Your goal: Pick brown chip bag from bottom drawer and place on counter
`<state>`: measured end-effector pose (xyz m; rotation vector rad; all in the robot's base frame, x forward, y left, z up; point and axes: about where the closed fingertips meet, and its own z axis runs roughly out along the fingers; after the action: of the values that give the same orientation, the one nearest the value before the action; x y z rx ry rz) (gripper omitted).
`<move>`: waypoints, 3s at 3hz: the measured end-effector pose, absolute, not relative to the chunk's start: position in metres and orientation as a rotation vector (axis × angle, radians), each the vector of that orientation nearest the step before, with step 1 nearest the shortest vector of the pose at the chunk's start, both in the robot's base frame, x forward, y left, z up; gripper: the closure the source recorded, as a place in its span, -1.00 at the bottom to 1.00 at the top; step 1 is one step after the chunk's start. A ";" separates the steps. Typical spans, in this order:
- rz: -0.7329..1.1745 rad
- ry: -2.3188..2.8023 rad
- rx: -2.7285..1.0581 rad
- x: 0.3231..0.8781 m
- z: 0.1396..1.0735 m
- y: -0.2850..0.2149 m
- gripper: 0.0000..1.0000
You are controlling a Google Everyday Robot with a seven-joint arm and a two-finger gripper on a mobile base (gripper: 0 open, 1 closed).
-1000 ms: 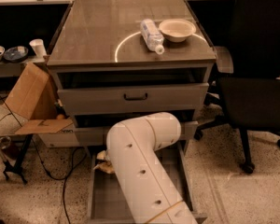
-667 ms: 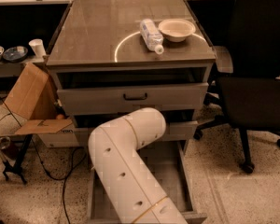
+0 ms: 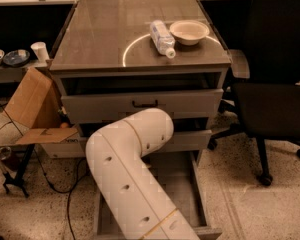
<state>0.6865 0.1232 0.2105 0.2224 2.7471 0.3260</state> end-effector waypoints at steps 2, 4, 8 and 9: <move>0.203 2.664 0.242 0.635 0.279 0.065 1.00; 0.200 2.542 0.281 0.573 0.396 0.036 1.00; 0.007 2.438 -0.269 0.427 0.551 0.043 1.00; 0.006 2.438 -0.269 0.427 0.551 0.043 1.00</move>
Offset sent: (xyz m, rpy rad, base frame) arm -0.1147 -0.1095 0.1236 -0.1434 -0.1006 -0.0421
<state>0.4274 0.0426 0.5511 -0.2687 2.4375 0.0065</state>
